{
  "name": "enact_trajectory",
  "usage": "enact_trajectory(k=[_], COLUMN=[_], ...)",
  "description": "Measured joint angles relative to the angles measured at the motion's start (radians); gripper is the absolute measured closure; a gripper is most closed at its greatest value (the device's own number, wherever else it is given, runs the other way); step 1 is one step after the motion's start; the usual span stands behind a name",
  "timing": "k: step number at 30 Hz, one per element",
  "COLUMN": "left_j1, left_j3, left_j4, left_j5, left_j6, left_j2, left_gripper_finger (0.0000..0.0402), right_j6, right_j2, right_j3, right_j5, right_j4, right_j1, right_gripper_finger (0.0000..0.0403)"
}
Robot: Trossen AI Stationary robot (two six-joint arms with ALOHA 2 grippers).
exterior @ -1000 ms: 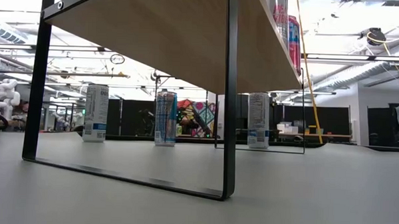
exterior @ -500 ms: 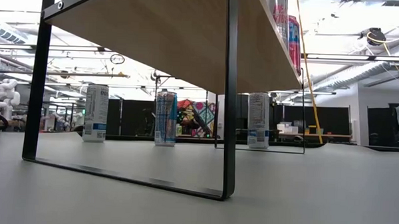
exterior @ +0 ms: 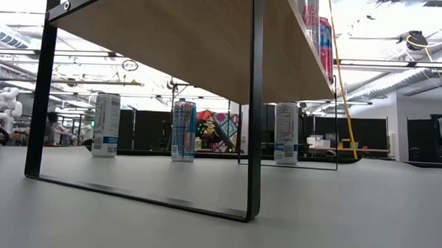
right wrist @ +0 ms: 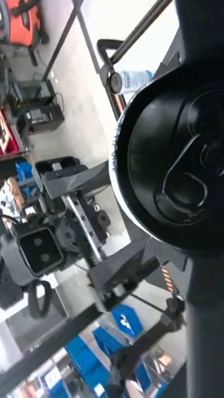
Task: Place canned beverage on shelf
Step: Put the white blue soda can on the shelf
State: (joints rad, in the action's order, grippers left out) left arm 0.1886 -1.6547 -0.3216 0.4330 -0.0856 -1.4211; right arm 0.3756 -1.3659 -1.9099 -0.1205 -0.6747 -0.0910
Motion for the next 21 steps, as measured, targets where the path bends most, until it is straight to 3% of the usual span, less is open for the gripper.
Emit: enact_trajectory(k=[6, 15, 21], left_j1=[-0.025, -0.130, -0.136], left_j3=[0.002, 0.002, 0.002], left_j4=[-0.005, -0.009, -0.010], left_j5=[-0.072, -0.435, -0.481], left_j6=[-0.136, -0.381, -0.380], left_j2=[0.066, 0.093, 0.092], left_gripper_finger=[0.0048, 0.0047, 0.0047], right_j6=[-0.044, -0.130, -0.151], right_j2=[0.000, 0.002, 0.002], right_j3=[0.000, 0.000, -0.003], right_j5=[-0.094, -0.229, -0.251], right_j4=[0.009, 0.012, 0.018], right_j1=[-0.001, 0.002, 0.002], right_gripper_finger=[0.0182, 0.0181, 0.0182])
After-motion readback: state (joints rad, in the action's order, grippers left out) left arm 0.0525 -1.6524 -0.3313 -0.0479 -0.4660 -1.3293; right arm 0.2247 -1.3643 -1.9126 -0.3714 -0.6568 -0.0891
